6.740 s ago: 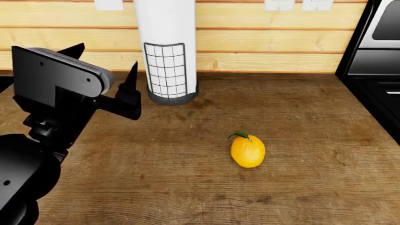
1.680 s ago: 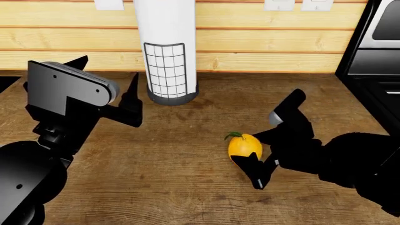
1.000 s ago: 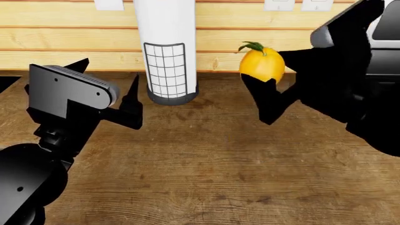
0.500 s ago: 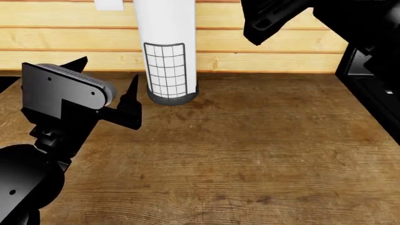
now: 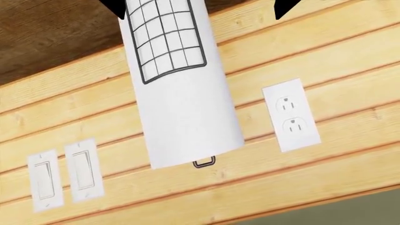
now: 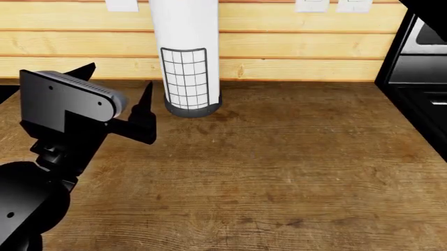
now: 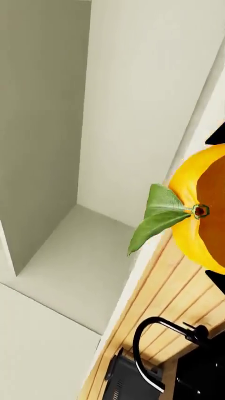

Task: Pick the orange, celery from the counter and place them in the cabinet. Then close the cabinet.

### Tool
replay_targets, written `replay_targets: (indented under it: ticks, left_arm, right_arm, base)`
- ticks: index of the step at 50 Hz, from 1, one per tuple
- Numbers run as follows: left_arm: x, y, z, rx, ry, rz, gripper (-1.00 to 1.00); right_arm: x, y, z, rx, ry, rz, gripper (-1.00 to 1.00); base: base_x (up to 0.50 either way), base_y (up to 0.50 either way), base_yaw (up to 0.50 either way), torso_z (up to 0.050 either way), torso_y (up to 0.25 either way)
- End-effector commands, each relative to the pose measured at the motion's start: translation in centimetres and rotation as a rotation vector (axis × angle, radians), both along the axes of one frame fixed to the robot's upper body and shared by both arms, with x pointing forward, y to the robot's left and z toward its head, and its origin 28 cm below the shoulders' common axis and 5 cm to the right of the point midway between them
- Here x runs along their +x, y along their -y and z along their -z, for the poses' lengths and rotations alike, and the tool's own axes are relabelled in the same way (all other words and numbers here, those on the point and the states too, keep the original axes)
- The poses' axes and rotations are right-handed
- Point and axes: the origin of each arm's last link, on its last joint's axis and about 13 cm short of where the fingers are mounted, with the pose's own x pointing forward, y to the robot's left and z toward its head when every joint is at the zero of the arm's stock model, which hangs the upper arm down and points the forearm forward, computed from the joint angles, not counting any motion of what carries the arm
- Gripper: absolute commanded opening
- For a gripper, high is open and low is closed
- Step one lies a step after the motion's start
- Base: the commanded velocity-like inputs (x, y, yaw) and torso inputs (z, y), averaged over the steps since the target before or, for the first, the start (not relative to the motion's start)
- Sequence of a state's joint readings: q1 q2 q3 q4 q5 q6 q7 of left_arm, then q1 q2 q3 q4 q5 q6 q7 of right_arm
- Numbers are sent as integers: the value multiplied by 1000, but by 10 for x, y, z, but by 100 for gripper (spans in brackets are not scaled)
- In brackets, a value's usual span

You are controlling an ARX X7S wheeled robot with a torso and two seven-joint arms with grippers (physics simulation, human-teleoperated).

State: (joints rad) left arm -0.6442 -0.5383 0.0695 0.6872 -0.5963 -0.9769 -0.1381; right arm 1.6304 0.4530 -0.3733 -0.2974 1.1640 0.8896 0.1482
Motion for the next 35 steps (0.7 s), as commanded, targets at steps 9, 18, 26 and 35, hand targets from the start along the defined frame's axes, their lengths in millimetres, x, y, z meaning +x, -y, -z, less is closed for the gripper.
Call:
replay_targets:
  ticks: [9, 18, 26, 35]
  left_arm:
    - [1, -1, -1, -4, 5, 3, 100]
    - [1, -1, -5, 0, 11, 5, 100]
    - [1, 0, -7, 3, 15, 8, 100]
    - [2, 0, -7, 2, 16, 10, 100]
  right_arm:
    - [16, -26, -45, 31, 109, 14, -100]
    - [32, -30, -68, 55, 153, 140, -100]
    - [47, -34, -85, 67, 163, 219, -100]
    - [60, -40, -96, 55, 138, 245, -100]
  base:
    - [0, 0, 0, 0, 0]
    - [0, 0, 0, 0, 0]
    - [0, 0, 0, 0, 0]
    - [0, 0, 0, 0, 0]
